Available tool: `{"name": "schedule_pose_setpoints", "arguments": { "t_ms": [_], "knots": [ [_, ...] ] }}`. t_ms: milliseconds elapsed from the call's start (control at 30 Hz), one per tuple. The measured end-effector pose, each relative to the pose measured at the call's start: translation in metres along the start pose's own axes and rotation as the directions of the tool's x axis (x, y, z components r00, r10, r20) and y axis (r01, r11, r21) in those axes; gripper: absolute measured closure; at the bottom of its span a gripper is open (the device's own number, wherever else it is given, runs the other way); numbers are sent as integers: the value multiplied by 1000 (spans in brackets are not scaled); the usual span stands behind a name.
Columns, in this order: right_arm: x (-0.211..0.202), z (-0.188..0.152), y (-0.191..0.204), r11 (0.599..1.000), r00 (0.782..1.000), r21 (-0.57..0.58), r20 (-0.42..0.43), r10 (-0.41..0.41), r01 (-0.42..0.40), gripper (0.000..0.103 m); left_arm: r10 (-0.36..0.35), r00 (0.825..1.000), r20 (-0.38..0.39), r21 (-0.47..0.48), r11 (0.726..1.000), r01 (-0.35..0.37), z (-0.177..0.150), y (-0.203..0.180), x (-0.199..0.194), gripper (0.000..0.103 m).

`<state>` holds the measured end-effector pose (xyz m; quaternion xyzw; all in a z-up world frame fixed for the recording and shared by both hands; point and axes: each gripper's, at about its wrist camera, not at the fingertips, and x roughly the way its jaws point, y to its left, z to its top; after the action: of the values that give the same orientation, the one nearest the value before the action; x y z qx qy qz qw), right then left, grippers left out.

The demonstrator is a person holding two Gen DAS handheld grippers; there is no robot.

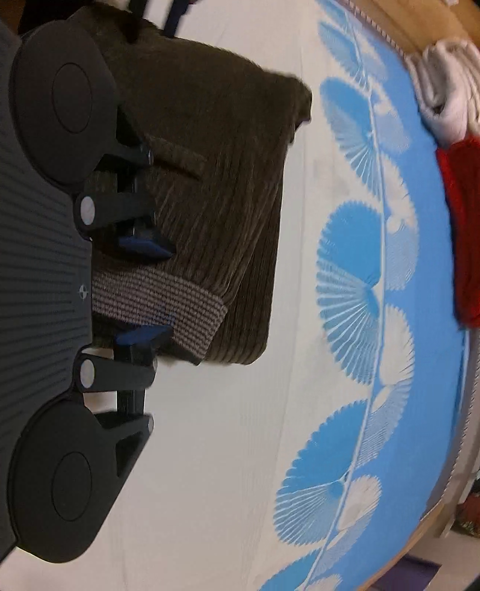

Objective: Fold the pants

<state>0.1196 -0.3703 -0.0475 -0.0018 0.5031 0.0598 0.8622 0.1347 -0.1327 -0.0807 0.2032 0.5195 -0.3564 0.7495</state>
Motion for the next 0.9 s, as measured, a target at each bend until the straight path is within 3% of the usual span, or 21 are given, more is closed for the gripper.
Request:
{"name": "schedule_pose_setpoints", "arguments": {
  "t_ms": [100, 167, 233, 300, 367, 433, 467, 533, 600, 633, 700, 733, 767, 800, 833, 900],
  "knots": [
    [1, 0, 4, 999, 999, 11, -10, -32, 32, 58, -13, 1000, 27, -36, 999, 14, 0, 7, -14, 67],
    [-8, -2, 4, 999, 999, 27, 6, -32, 32, 58, -23, 997, 78, -11, 1000, 24, -2, 6, -29, 67],
    [-20, -3, -1, 998, 999, 57, 48, -8, 5, 59, -101, 990, 102, 23, 995, 99, -4, 1, -38, 66],
    [-38, -6, -4, 995, 991, 63, 115, 65, -72, 59, -136, 989, 65, 85, 988, 131, -10, -11, -32, 66],
    [-54, -13, -5, 982, 972, 28, 147, 183, -189, 59, -98, 995, 19, 156, 983, 94, -15, -24, -18, 65],
    [-56, -25, -2, 957, 954, -37, 81, 290, -288, 59, -95, 995, 14, 156, 984, 92, -9, -23, -16, 64],
    [-50, -32, 2, 953, 955, -76, 17, 295, -293, 59, -100, 995, 28, 126, 987, 96, -3, -17, -20, 64],
    [-34, -52, 13, 952, 970, -194, -103, 222, -239, 58, -74, 993, 97, 69, 995, 67, 9, -4, -29, 64],
    [-38, -63, 22, 929, 978, -306, -83, 192, -208, 58, -35, 984, 174, -51, 998, 45, 24, 16, -35, 62],
    [-41, -64, 23, 927, 977, -308, -79, 198, -213, 58, 4, 981, 194, -135, 991, 23, 30, 28, -34, 62],
    [-41, -62, 13, 941, 972, -242, -80, 222, -235, 58, 60, 984, 166, -259, 966, -15, 39, 47, -23, 58],
    [-42, -59, 7, 948, 969, -200, -70, 237, -246, 58, 91, 989, 113, -304, 951, -52, 40, 54, -13, 53],
    [-42, -56, 1, 955, 968, -160, -58, 245, -251, 58, 124, 992, 31, -342, 934, -106, 41, 61, 0, 30],
    [-42, -52, -7, 961, 967, -111, -47, 249, -253, 58, 153, 988, -11, -373, 916, -146, 40, 66, 7, 14],
    [-39, -51, -14, 963, 965, -65, -39, 260, -262, 58, 172, 985, -20, -402, 900, -165, 41, 70, 9, 12],
    [-38, -45, -25, 956, 956, 34, -18, 294, -293, 58, 159, 987, 16, -465, 875, -133, 48, 77, 4, 12]
  ]
}}
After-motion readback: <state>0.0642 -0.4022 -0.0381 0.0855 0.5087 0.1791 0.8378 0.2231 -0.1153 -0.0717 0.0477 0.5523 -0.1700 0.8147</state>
